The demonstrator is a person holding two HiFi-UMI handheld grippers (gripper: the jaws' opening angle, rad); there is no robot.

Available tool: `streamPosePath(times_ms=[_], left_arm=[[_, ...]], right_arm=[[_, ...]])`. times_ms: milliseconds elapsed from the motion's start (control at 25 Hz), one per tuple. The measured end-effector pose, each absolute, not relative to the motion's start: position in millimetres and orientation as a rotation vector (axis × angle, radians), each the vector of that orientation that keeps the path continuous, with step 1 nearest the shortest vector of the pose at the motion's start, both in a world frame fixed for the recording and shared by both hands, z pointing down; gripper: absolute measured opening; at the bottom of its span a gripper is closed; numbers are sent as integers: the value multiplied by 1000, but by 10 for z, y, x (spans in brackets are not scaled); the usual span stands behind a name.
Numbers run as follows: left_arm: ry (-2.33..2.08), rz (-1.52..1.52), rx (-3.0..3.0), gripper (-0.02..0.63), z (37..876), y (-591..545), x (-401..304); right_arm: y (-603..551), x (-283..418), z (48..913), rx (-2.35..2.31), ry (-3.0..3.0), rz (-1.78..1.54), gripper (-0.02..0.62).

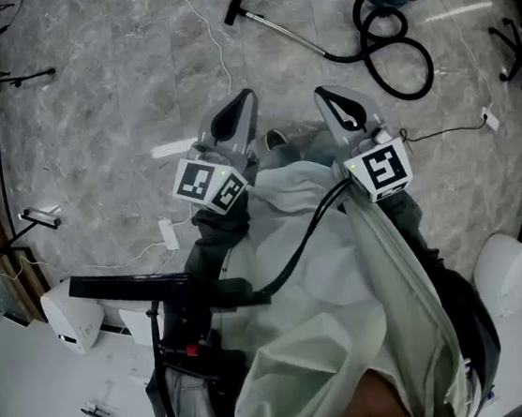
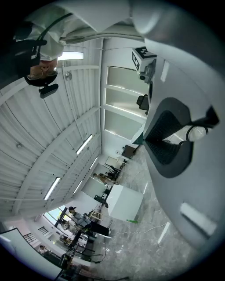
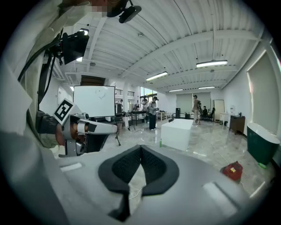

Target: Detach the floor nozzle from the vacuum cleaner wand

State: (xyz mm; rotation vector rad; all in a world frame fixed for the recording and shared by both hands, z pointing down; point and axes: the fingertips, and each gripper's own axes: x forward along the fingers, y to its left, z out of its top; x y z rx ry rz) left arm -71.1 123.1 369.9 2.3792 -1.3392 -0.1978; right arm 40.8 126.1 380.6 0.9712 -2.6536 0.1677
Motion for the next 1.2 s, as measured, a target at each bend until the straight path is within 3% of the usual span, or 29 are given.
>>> streamPosePath(times_ms=[1200], left_arm=[[-1290,-231,2314,2,3960,909,-1031]], right_arm=[[863,433,4031,1097,-2524,178,-1]])
